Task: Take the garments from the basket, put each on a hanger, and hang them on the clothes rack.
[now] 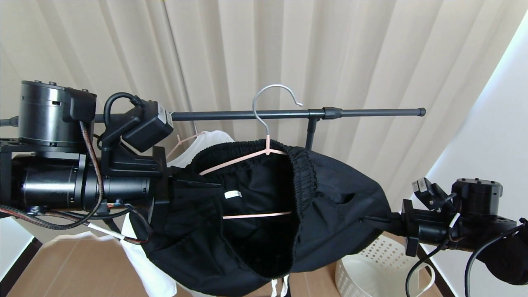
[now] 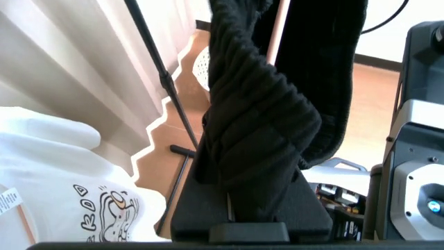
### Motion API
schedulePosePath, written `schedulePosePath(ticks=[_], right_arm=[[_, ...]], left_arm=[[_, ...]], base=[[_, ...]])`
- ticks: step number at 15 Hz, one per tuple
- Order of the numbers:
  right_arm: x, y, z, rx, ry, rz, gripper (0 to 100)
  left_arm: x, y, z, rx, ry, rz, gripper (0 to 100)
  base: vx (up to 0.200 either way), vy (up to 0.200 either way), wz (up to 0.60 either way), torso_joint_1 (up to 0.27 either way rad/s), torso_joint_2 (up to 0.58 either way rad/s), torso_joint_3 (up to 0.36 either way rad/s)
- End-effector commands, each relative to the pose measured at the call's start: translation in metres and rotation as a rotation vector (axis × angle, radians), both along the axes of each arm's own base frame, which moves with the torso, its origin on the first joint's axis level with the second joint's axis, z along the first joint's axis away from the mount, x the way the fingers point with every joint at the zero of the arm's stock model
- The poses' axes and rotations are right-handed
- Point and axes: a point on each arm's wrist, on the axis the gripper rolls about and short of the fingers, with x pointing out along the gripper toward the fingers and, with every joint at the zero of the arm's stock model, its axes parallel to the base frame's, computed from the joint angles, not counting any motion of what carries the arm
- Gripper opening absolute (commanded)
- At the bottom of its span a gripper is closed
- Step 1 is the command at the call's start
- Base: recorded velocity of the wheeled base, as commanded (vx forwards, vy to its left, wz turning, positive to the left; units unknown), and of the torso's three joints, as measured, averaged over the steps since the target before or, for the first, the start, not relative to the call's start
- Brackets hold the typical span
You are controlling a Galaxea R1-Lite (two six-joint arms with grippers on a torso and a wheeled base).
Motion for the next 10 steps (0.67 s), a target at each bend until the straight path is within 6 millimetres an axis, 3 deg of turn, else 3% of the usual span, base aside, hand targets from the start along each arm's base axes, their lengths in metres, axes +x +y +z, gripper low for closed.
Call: schedulePosePath(ticks=[1,10], right_arm=[[0.003,-0.004,0.003,0.005,-0.007,-0.019,0],[0.01,-0.008,0.0,0.016,0.027,-0.054,0]], left_arm=[[-0.005,0.006,-0.001,-0.011,0.008,0.024,0],[-0.007,0.021,0.002,-0.105,0.023,0.123,0]], base=[[0.0,0.0,0.0,0.0,0.0,0.0],[0.0,0.0,0.0,0.0,0.0,0.0]])
